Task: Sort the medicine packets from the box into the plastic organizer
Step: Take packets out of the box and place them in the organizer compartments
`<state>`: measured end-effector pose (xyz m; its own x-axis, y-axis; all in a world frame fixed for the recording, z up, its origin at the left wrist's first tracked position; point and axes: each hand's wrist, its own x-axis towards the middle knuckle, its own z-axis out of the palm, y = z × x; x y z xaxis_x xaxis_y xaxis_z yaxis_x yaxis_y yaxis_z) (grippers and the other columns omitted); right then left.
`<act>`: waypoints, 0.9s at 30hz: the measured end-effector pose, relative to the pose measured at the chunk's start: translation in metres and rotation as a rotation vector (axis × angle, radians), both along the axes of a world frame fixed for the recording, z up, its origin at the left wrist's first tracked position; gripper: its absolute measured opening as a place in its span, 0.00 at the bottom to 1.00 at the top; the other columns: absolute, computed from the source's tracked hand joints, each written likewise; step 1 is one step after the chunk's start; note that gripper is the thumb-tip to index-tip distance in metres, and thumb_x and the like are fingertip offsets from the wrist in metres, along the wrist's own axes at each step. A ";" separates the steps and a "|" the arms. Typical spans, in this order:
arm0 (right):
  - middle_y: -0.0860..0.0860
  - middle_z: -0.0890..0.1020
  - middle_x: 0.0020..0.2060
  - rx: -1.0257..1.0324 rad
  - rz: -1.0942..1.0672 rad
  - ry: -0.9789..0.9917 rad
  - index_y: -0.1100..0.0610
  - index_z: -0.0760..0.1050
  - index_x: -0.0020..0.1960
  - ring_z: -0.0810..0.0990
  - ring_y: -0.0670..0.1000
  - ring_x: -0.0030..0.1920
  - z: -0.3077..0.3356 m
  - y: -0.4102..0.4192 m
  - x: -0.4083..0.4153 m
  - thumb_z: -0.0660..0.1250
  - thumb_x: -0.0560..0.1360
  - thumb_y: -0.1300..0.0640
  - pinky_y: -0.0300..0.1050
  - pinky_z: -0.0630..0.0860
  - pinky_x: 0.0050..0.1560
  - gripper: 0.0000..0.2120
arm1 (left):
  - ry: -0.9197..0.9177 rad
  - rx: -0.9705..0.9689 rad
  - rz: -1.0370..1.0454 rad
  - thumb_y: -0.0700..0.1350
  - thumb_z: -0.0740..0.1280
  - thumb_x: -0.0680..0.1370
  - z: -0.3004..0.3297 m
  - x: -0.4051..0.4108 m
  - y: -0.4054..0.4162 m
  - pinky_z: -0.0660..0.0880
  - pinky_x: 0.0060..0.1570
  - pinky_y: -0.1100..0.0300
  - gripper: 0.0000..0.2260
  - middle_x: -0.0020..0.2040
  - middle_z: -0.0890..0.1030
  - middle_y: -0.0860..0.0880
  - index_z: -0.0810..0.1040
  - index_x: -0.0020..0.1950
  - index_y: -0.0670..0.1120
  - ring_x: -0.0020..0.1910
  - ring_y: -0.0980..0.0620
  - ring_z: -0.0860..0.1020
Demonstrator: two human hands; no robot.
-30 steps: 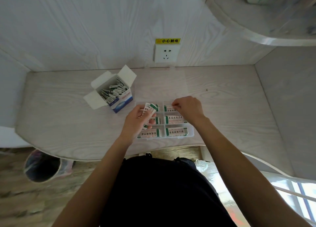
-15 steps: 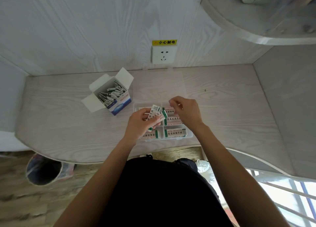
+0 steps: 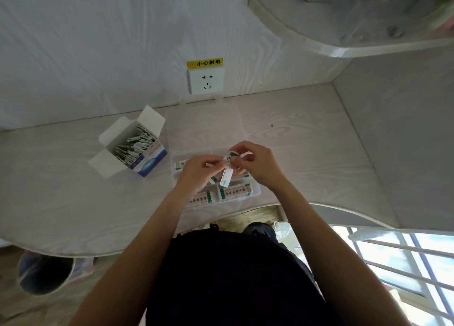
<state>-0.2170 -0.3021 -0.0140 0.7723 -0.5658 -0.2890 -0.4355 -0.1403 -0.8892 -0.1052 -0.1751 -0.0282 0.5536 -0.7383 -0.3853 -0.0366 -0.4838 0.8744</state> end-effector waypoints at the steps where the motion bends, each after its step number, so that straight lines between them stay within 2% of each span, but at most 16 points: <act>1: 0.50 0.80 0.37 0.009 -0.005 -0.007 0.57 0.76 0.46 0.81 0.43 0.31 -0.001 -0.003 0.001 0.69 0.72 0.66 0.36 0.78 0.33 0.06 | -0.022 -0.010 -0.015 0.45 0.70 0.74 0.002 0.002 -0.004 0.73 0.44 0.68 0.07 0.45 0.83 0.50 0.83 0.51 0.48 0.41 0.59 0.79; 4: 0.52 0.80 0.38 0.014 -0.070 0.010 0.53 0.74 0.43 0.78 0.44 0.31 -0.008 -0.012 0.007 0.69 0.73 0.65 0.33 0.73 0.30 0.08 | -0.012 -0.055 0.021 0.43 0.72 0.72 0.003 0.010 -0.014 0.76 0.44 0.68 0.11 0.45 0.82 0.52 0.80 0.54 0.48 0.43 0.57 0.80; 6: 0.51 0.80 0.40 -0.022 -0.149 0.048 0.51 0.74 0.46 0.77 0.44 0.33 -0.014 -0.018 0.011 0.67 0.74 0.63 0.33 0.72 0.31 0.07 | -0.057 -0.071 0.019 0.43 0.69 0.74 0.001 0.016 -0.017 0.77 0.47 0.66 0.13 0.49 0.81 0.53 0.76 0.59 0.47 0.48 0.56 0.80; 8: 0.50 0.80 0.42 -0.093 -0.204 0.118 0.50 0.76 0.49 0.77 0.46 0.36 -0.020 -0.024 0.015 0.66 0.75 0.61 0.40 0.76 0.36 0.07 | -0.266 -0.036 0.006 0.44 0.67 0.76 -0.007 0.020 -0.018 0.74 0.55 0.63 0.13 0.54 0.79 0.52 0.74 0.61 0.47 0.53 0.56 0.77; 10: 0.50 0.80 0.43 -0.203 -0.193 0.234 0.52 0.77 0.50 0.77 0.48 0.40 -0.024 -0.026 0.019 0.66 0.76 0.59 0.44 0.75 0.42 0.05 | -0.499 0.025 -0.013 0.44 0.66 0.77 -0.013 0.023 -0.015 0.67 0.60 0.61 0.12 0.57 0.77 0.52 0.75 0.60 0.48 0.57 0.54 0.73; 12: 0.49 0.79 0.42 -0.304 -0.186 0.323 0.53 0.77 0.50 0.77 0.49 0.41 -0.026 -0.023 0.024 0.66 0.76 0.57 0.42 0.71 0.43 0.04 | -0.683 0.063 -0.059 0.45 0.67 0.76 -0.019 0.023 -0.014 0.62 0.59 0.63 0.10 0.58 0.76 0.50 0.77 0.57 0.49 0.59 0.50 0.70; 14: 0.49 0.80 0.42 -0.387 -0.181 0.376 0.53 0.77 0.49 0.77 0.49 0.43 -0.027 -0.018 0.027 0.66 0.76 0.55 0.41 0.68 0.44 0.04 | -0.832 0.085 -0.106 0.47 0.68 0.75 -0.023 0.023 -0.015 0.64 0.58 0.60 0.09 0.57 0.76 0.49 0.79 0.55 0.49 0.58 0.49 0.70; 18: 0.50 0.82 0.43 -0.644 0.013 0.482 0.52 0.75 0.50 0.79 0.53 0.44 -0.030 -0.012 0.030 0.64 0.76 0.51 0.42 0.67 0.41 0.06 | -0.977 0.131 -0.157 0.49 0.70 0.73 -0.024 0.021 -0.024 0.66 0.54 0.55 0.08 0.53 0.77 0.48 0.82 0.50 0.49 0.55 0.46 0.71; 22: 0.51 0.82 0.45 -0.901 0.278 0.571 0.51 0.78 0.55 0.80 0.54 0.45 -0.026 -0.018 0.034 0.60 0.79 0.51 0.43 0.69 0.40 0.09 | -1.089 0.137 -0.213 0.48 0.73 0.70 -0.016 0.025 -0.034 0.67 0.50 0.53 0.05 0.49 0.77 0.48 0.83 0.43 0.49 0.52 0.45 0.73; 27: 0.51 0.82 0.46 -1.008 0.472 0.568 0.50 0.77 0.58 0.80 0.54 0.44 -0.033 -0.023 0.033 0.58 0.80 0.58 0.43 0.67 0.37 0.12 | -1.105 0.168 -0.326 0.48 0.69 0.74 -0.022 0.021 -0.028 0.65 0.54 0.52 0.06 0.54 0.76 0.48 0.84 0.43 0.48 0.55 0.46 0.70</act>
